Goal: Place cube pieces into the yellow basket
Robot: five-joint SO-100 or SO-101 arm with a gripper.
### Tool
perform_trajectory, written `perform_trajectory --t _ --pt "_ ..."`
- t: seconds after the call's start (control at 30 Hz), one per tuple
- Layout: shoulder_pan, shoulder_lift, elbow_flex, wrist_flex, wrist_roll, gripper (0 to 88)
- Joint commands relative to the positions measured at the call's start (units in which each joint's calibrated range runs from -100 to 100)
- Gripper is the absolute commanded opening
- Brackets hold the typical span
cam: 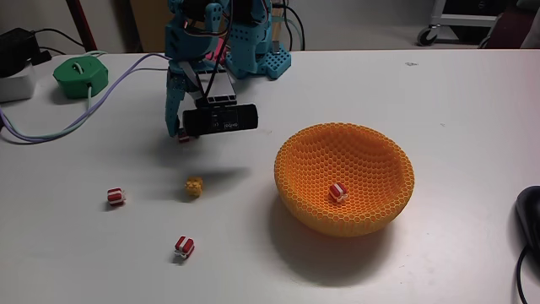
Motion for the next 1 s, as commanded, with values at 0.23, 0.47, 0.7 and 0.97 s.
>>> perform_trajectory --t 0.23,0.47,0.7,0.97 --pt "-2.94 -0.27 -18.4 11.33 1.51 0.0" --pt "-22.42 0.21 -42.57 22.71 -4.69 0.0" --pt "-40.22 2.95 -35.54 1.08 -14.6 0.0" --pt "-46.09 3.9 -28.03 -14.56 -14.36 48.1"
